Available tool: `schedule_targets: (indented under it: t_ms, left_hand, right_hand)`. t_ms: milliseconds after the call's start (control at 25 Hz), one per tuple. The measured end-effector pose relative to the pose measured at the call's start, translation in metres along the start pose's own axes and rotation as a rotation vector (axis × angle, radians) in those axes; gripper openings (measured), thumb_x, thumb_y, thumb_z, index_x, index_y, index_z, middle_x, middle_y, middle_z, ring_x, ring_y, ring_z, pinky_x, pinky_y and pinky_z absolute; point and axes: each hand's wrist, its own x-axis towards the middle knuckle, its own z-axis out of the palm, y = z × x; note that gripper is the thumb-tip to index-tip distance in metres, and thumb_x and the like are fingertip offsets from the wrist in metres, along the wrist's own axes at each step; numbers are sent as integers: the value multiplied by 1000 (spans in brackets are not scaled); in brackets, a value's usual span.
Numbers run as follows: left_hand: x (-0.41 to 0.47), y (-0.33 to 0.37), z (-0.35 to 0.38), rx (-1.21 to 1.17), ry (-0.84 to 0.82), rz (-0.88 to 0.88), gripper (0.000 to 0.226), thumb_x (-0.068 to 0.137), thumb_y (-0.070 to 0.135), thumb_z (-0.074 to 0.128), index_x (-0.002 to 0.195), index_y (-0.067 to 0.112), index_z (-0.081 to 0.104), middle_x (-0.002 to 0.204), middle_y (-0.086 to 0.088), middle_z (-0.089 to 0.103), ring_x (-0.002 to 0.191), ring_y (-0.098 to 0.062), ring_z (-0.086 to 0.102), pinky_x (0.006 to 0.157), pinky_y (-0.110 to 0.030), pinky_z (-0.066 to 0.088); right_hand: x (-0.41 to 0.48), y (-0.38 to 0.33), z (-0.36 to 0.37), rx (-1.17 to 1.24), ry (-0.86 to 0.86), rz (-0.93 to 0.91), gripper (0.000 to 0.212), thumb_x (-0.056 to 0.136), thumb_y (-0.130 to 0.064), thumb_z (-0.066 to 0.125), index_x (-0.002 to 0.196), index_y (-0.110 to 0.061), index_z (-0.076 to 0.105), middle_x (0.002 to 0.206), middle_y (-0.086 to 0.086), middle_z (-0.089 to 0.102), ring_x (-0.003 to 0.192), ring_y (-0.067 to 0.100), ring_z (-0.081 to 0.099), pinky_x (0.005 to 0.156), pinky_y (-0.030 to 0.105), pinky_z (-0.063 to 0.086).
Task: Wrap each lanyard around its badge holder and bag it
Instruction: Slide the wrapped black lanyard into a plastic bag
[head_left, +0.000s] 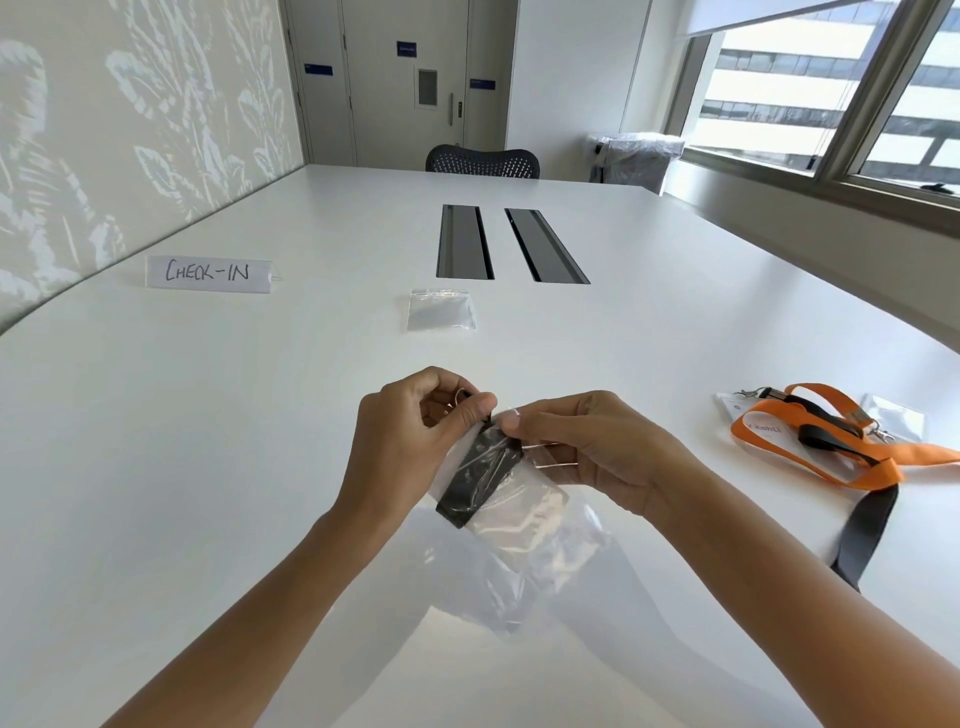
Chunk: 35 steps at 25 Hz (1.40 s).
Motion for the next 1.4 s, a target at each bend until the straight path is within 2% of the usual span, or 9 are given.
schedule_targets:
  t_ms: [120, 280, 400, 600, 840, 1000, 1200, 1320, 1400]
  left_hand:
    - [-3, 2, 3, -1, -30, 4, 17, 78, 39, 75, 78, 23, 70, 69, 17, 70, 65, 2, 65, 60, -6, 43]
    - [-6, 4, 5, 1, -38, 21, 20, 79, 43, 73, 78, 24, 67, 68, 15, 69, 64, -2, 64, 58, -9, 45]
    - [-5, 4, 5, 22, -18, 33, 21, 79, 44, 72, 78, 23, 67, 67, 15, 69, 65, 0, 65, 58, -7, 43]
    - [-3, 2, 3, 41, 19, -26, 20, 79, 43, 71, 78, 23, 71, 69, 18, 70, 67, 3, 65, 60, -8, 46]
    - [-7, 5, 8, -20, -5, -112, 20, 77, 47, 73, 72, 28, 73, 64, 12, 70, 61, -7, 65, 58, -18, 49]
    - [-9, 6, 9, -3, -42, -98, 32, 87, 48, 61, 74, 21, 74, 54, 4, 65, 53, -12, 60, 55, -24, 45]
    - [-8, 3, 10, 21, -159, -119, 26, 93, 41, 55, 87, 27, 75, 53, 23, 60, 55, 7, 57, 54, -4, 35]
    - [-5, 2, 10, 10, -166, -160, 45, 88, 57, 45, 87, 22, 73, 59, 12, 61, 54, -3, 57, 55, -7, 38]
    - [-3, 3, 9, -45, -190, -194, 58, 81, 66, 38, 93, 21, 73, 65, 6, 64, 59, -9, 62, 65, -13, 47]
  right_hand:
    - [0, 4, 4, 46, 37, -48, 10, 81, -16, 76, 89, -11, 80, 72, -2, 74, 59, 6, 66, 62, 17, 54]
    - [0, 6, 9, 70, 121, -127, 24, 72, -20, 80, 90, -4, 78, 79, 8, 76, 65, 13, 71, 64, 19, 55]
    - [0, 7, 11, 51, 170, -138, 21, 79, -17, 77, 93, -2, 76, 73, 4, 75, 60, 9, 68, 61, 17, 54]
    - [-2, 1, 7, -12, 89, -99, 23, 82, -14, 73, 101, 0, 73, 94, 16, 76, 79, 18, 72, 70, 22, 57]
    - [-5, 3, 15, -6, 215, -168, 2, 77, -9, 79, 77, -8, 77, 63, 4, 71, 55, 9, 67, 54, 18, 53]
    - [-5, 2, 16, 31, 274, -195, 8, 75, -14, 81, 80, -8, 77, 68, 5, 74, 57, 11, 68, 51, 18, 51]
    - [-3, 2, 18, 56, 336, -197, 8, 74, -14, 82, 78, -9, 77, 69, 8, 73, 57, 13, 66, 53, 21, 52]
    - [-3, 0, 17, 63, 350, -206, 7, 76, -14, 81, 79, -9, 76, 77, 12, 76, 63, 16, 70, 55, 23, 54]
    - [-3, -1, 15, 56, 367, -207, 9, 78, -16, 80, 80, -9, 75, 81, 13, 76, 65, 15, 71, 54, 22, 53]
